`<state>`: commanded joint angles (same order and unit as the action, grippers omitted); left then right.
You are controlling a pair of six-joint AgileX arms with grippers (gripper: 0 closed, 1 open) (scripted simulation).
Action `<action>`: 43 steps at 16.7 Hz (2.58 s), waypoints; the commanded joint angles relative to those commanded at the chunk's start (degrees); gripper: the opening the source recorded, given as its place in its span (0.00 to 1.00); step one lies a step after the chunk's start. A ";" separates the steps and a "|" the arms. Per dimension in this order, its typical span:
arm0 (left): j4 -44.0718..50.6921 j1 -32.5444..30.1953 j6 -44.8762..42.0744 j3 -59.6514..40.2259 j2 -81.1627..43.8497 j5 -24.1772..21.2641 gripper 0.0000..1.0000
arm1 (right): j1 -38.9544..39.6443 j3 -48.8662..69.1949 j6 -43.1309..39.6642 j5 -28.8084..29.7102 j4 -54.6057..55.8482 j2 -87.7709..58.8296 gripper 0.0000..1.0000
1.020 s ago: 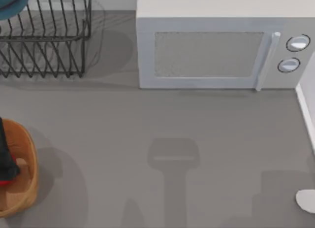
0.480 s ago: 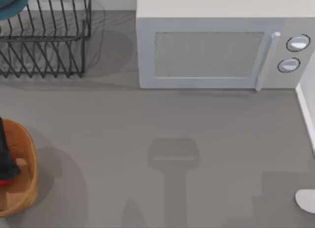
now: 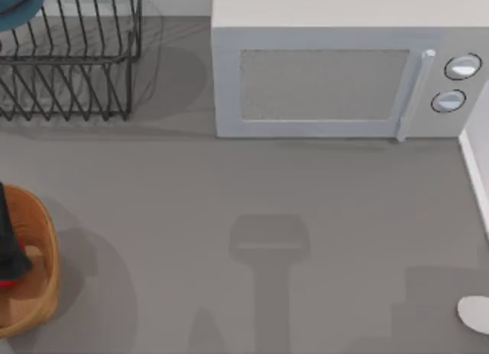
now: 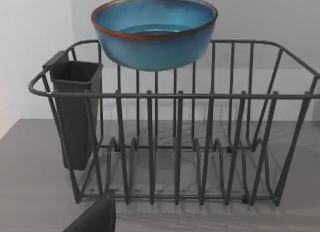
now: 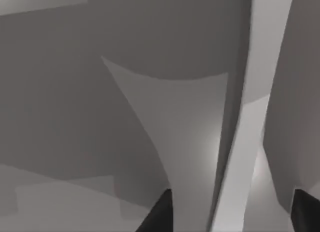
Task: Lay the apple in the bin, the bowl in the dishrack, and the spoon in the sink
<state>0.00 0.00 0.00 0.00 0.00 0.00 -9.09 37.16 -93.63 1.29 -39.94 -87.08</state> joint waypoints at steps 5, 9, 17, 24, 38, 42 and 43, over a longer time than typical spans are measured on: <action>0.00 0.00 0.00 0.00 0.00 0.00 1.00 | -0.42 6.28 -0.29 0.07 -9.85 3.34 0.00; 0.00 0.00 0.00 0.00 0.00 0.00 1.00 | -0.35 13.22 -0.58 0.05 -22.54 7.58 0.00; 0.00 0.00 0.00 0.00 0.00 0.00 1.00 | -0.24 16.10 -0.33 0.03 -26.11 9.71 0.00; 0.00 0.00 0.00 0.00 0.00 0.00 1.00 | -0.62 32.96 -1.52 0.11 -32.46 -4.75 0.00; 0.00 0.00 0.00 0.00 0.00 0.00 1.00 | -0.11 116.35 -0.45 0.22 -56.03 -61.41 0.00; 0.00 0.00 0.00 0.00 0.00 0.00 1.00 | 0.14 127.37 0.81 0.21 -58.45 -69.23 0.00; 0.00 0.00 0.00 0.00 0.00 0.00 1.00 | 0.17 128.63 1.01 0.21 -58.67 -70.09 0.00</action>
<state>0.00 0.00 0.00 0.00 0.00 0.00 -8.92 165.79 -92.62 1.50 -98.62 -157.18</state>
